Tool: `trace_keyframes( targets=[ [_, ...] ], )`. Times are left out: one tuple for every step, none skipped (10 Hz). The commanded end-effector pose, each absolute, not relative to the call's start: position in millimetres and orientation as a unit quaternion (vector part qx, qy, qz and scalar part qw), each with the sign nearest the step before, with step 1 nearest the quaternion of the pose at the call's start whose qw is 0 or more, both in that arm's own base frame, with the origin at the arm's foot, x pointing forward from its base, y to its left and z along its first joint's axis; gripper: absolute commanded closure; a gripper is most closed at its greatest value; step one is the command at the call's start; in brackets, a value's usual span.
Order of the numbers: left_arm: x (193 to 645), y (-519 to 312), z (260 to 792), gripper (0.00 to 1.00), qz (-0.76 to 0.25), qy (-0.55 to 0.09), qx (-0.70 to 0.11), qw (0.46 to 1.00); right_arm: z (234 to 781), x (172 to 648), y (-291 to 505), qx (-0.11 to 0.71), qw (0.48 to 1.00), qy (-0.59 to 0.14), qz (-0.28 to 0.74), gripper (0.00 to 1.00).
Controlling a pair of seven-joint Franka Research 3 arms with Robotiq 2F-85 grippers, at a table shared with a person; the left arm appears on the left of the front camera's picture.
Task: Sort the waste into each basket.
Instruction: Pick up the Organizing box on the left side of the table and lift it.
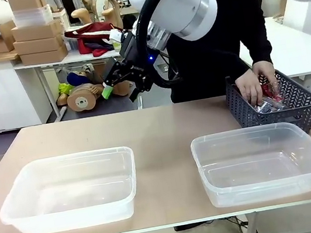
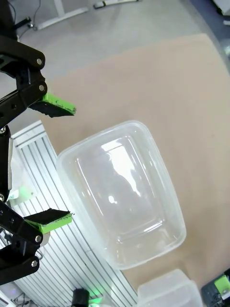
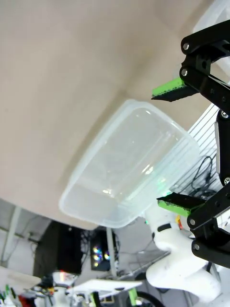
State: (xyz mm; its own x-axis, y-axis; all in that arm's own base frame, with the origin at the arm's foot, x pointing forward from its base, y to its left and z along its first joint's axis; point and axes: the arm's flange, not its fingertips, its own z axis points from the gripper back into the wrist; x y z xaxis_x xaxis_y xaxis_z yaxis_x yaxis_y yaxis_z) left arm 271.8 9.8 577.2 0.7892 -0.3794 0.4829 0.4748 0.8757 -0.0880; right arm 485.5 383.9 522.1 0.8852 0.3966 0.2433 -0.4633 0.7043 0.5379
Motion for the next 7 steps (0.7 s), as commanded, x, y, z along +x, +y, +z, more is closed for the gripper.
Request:
trace_keyframes(
  targets=[
    [274.2,11.3,579.6,0.0,-0.217,-0.232,-0.096,0.943,517.9,481.3,378.5,0.317,0.915,-0.068,0.239,0.0],
    [271.8,9.8,577.2,0.0,-0.227,-0.232,-0.103,0.94,522.1,485.5,383.9,0.306,0.922,-0.055,0.233,0.0],
    [267.3,8.7,569.1,0.0,-0.23,-0.245,-0.094,0.937,518.6,433.8,405.5,0.195,0.955,0.016,0.224,0.0],
    [264.5,10.9,556.3,0.0,-0.242,-0.256,-0.092,0.931,517.0,390.3,404.0,0.073,0.966,0.015,0.249,0.0],
    [264.3,11.5,542.4,0.0,-0.256,-0.259,-0.108,0.925,515.0,363.6,401.8,0.026,0.968,0.016,0.248,0.0],
    [268.3,13.5,524.7,0.0,-0.267,-0.222,-0.1,0.932,502.3,354.3,407.8,-0.028,0.975,0.013,0.221,0.0],
    [270.8,18.5,503.6,0.0,-0.257,-0.129,-0.096,0.953,488.5,349.2,420.9,0.0,0.973,0.013,0.231,0.0]
  ],
)
